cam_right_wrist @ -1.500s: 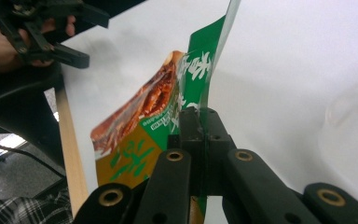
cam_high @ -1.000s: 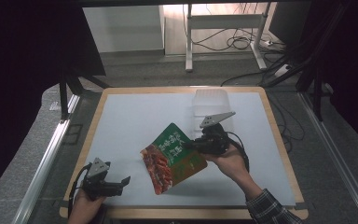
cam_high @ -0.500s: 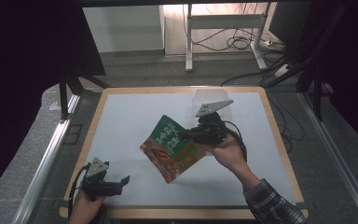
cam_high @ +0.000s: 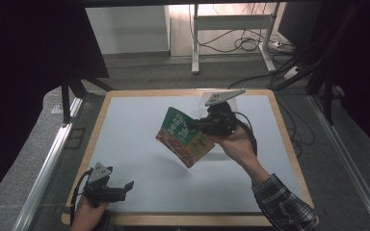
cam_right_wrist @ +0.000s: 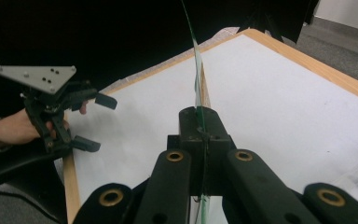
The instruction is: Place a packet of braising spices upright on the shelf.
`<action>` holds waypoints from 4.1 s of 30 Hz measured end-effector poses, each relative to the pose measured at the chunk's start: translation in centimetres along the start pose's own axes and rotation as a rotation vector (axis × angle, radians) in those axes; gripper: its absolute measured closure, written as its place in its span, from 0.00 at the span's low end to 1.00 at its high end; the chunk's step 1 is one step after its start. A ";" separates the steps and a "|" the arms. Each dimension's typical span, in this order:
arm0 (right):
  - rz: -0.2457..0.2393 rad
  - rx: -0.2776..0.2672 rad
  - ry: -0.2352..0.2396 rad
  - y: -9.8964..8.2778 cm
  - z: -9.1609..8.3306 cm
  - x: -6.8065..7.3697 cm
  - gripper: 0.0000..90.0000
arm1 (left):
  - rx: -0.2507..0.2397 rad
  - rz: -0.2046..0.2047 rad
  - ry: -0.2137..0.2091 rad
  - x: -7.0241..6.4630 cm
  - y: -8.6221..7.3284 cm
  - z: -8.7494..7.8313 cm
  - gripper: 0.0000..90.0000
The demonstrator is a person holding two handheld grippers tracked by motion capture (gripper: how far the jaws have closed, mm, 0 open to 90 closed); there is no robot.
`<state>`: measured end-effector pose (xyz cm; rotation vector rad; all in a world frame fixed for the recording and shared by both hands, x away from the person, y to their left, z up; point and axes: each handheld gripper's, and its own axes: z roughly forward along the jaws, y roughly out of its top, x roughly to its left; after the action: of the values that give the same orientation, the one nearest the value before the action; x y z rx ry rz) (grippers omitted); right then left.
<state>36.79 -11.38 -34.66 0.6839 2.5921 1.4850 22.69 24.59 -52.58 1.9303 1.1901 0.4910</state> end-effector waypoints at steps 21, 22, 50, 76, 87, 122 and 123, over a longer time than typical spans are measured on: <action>-0.012 -0.018 -0.039 5.2 -0.7 -1.8 0.99 | -0.001 -0.023 -0.011 0.3 0.0 0.0 0.02; -0.014 -0.017 -0.049 5.6 -0.7 -2.0 0.99 | 0.000 -0.023 -0.012 0.3 0.0 0.0 0.02; 0.030 0.042 -0.174 6.4 -4.1 -7.8 0.99 | 0.003 -0.032 -0.019 0.4 0.0 0.0 0.03; 0.090 0.147 -0.192 2.5 -8.2 -10.2 0.99 | 0.014 -0.030 -0.016 0.4 0.1 0.1 0.03; 0.073 0.214 -0.208 2.1 -6.4 -10.4 0.99 | 0.014 -0.029 -0.017 0.4 0.0 0.0 0.03; -0.001 0.201 -0.289 1.4 -3.7 -10.4 0.73 | 0.015 -0.023 -0.015 0.3 0.1 0.1 0.03; -0.004 0.194 -0.294 1.4 -3.8 -10.3 0.71 | 0.015 -0.022 -0.015 0.3 0.1 0.1 0.03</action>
<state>45.46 -18.10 -33.01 0.8442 2.5231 1.0469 22.94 24.77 -52.62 1.9286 1.2079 0.4564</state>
